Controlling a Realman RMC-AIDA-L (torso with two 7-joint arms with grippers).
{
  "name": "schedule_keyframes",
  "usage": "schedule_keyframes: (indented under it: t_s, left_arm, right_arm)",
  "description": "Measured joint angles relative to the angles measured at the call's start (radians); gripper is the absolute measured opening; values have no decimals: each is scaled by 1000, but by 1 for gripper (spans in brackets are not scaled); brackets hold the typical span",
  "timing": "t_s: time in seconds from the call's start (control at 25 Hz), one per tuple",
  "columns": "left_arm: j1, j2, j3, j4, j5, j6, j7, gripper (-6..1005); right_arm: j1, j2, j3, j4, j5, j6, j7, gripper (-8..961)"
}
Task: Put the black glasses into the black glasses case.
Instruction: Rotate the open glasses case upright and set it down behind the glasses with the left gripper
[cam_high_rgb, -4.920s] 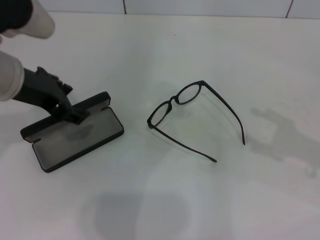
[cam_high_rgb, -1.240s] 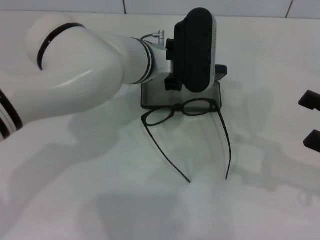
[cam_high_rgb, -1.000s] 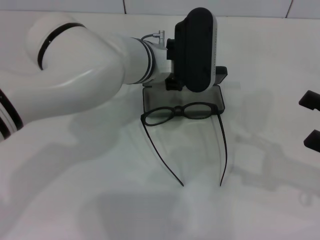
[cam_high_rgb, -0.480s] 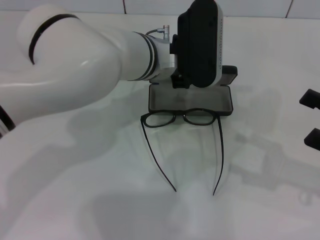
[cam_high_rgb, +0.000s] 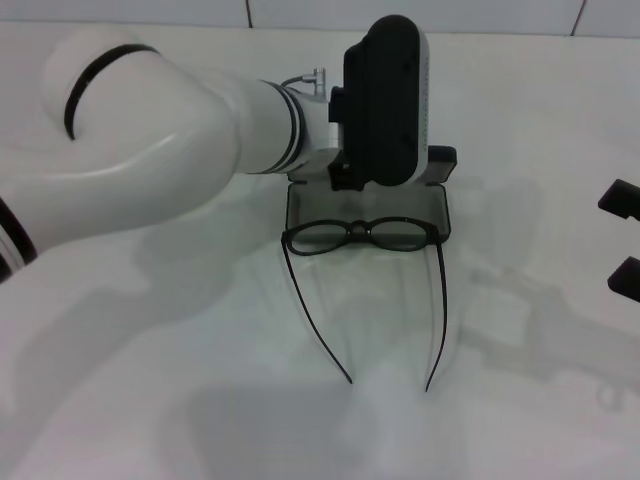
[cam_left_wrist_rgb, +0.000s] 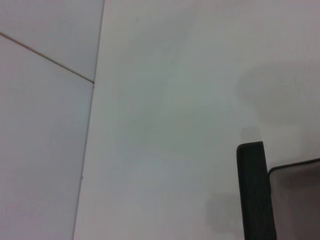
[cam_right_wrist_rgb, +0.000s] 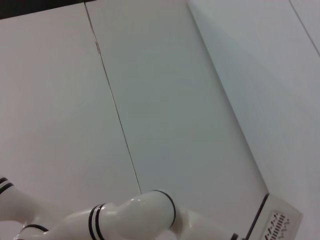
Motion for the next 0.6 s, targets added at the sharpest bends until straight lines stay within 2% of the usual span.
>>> schedule_keyframes:
  t_s: [0.6]
  left_arm:
    - [10,-2,32,-11,-55,-3,23,410]
  right_arm:
    - [-6,0,-4,1,-1,-5,0,841]
